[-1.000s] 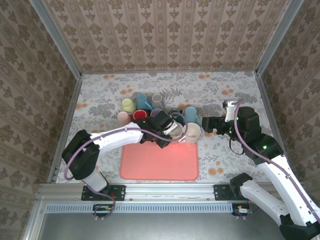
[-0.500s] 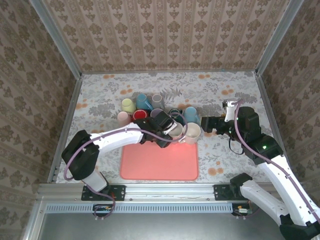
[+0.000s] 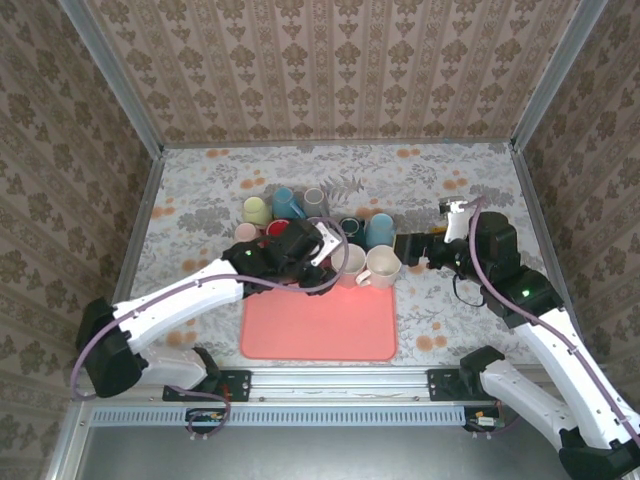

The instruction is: Turn the mug right side up

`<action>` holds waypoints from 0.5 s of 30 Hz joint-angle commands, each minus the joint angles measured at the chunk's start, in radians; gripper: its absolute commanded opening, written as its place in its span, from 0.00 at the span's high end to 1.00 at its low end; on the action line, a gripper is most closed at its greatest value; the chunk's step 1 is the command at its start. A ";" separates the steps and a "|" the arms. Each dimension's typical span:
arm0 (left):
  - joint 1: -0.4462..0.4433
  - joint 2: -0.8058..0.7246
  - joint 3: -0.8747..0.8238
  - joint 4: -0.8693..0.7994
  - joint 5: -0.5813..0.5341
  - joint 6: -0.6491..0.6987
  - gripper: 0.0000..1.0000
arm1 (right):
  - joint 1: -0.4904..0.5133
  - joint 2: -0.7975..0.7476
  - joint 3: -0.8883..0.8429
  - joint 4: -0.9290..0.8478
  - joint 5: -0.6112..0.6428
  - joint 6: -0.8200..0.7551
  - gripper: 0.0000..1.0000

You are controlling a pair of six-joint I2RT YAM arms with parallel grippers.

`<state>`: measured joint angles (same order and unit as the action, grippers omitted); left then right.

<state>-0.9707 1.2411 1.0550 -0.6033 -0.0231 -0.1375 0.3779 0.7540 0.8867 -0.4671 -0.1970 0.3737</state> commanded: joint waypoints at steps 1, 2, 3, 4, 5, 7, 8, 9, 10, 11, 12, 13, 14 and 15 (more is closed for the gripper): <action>0.065 -0.059 -0.009 -0.059 0.028 -0.020 0.38 | -0.003 -0.005 -0.018 0.097 -0.014 0.053 0.00; 0.093 -0.069 -0.011 -0.057 0.031 -0.026 0.39 | -0.007 0.024 0.009 0.070 -0.018 0.065 0.00; 0.129 -0.081 -0.013 -0.052 0.042 -0.034 0.39 | -0.014 0.065 0.040 0.035 -0.042 0.069 0.00; 0.162 -0.090 -0.013 -0.046 0.063 -0.040 0.39 | -0.016 0.117 0.074 0.004 -0.075 0.071 0.00; 0.203 -0.097 -0.012 -0.036 0.091 -0.049 0.39 | -0.013 0.165 0.100 -0.020 -0.092 0.069 0.00; 0.271 -0.097 -0.001 -0.017 0.143 -0.067 0.39 | -0.008 0.216 0.123 -0.029 -0.093 0.061 0.00; 0.292 -0.091 0.011 -0.013 0.168 -0.069 0.39 | -0.008 0.232 0.126 -0.026 -0.092 0.055 0.00; 0.307 -0.081 0.022 -0.009 0.173 -0.070 0.38 | -0.009 0.251 0.132 -0.027 -0.074 0.052 0.00; 0.313 -0.076 0.028 0.002 0.149 -0.072 0.36 | -0.010 0.265 0.141 -0.024 -0.064 0.045 0.00; 0.321 -0.074 0.029 0.016 0.122 -0.079 0.34 | -0.009 0.280 0.149 -0.022 -0.062 0.036 0.00; 0.331 -0.074 0.027 0.037 0.100 -0.090 0.32 | -0.009 0.306 0.169 -0.030 -0.060 0.022 0.00; 0.343 -0.070 0.030 0.051 0.076 -0.104 0.31 | -0.007 0.328 0.190 -0.045 -0.051 0.011 0.00; 0.352 -0.063 0.035 0.057 0.053 -0.121 0.30 | -0.002 0.355 0.215 -0.062 -0.040 -0.003 0.00; 0.363 -0.052 0.045 0.056 0.025 -0.149 0.30 | 0.005 0.386 0.241 -0.094 -0.031 -0.025 0.00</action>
<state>-0.6342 1.1725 1.0565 -0.5873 0.0605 -0.2180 0.3714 1.0973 1.0466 -0.5079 -0.2451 0.4000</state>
